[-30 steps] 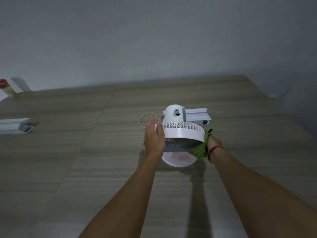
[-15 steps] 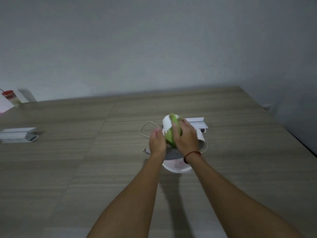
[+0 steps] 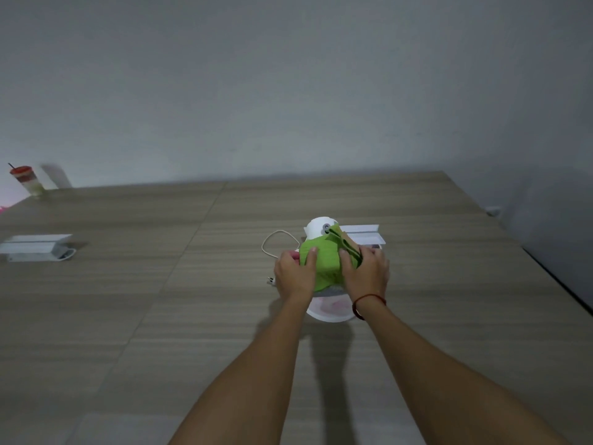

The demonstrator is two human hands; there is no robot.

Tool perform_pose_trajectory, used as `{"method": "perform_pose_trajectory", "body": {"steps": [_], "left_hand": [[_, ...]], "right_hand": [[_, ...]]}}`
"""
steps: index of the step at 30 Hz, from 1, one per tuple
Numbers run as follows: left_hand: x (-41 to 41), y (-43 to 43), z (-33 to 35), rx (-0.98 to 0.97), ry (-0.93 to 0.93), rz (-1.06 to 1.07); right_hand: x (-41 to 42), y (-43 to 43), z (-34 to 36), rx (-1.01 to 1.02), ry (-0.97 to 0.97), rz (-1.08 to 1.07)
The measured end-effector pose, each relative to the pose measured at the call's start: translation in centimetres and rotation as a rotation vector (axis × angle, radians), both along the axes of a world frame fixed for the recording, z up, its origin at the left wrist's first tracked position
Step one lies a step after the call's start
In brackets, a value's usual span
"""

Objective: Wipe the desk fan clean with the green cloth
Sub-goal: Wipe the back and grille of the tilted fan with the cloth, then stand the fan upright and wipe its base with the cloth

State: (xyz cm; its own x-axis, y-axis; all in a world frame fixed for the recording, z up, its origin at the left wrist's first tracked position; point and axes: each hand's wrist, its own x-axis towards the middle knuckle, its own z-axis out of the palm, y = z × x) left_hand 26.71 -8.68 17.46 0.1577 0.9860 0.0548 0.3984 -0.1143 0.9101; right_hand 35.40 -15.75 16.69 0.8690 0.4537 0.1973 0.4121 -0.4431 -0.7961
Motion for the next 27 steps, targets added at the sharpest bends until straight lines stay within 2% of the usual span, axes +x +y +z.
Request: {"method": "perform_pose_trajectory", "body": {"steps": [8,13,18,27], "left_hand": [[-1.1,-1.1,0.0,-0.007,0.062,-0.105],[-2.2,-1.8,0.0,-0.132,0.088,-0.174],[-3.6,-2.9,-0.2,-0.236,-0.006,-0.241],[-6.1,-3.9,-3.9,-0.334,0.000,-0.192]], "right_hand": [[-0.9,-1.4,0.2,0.165,0.327,-0.006],[-1.6,-2.8,0.5,0.184,0.496,0.032],[-1.8,-3.2,-1.5,0.072,0.592,0.137],[-3.2,-4.1,-6.6,-0.085,0.626,0.221]]}}
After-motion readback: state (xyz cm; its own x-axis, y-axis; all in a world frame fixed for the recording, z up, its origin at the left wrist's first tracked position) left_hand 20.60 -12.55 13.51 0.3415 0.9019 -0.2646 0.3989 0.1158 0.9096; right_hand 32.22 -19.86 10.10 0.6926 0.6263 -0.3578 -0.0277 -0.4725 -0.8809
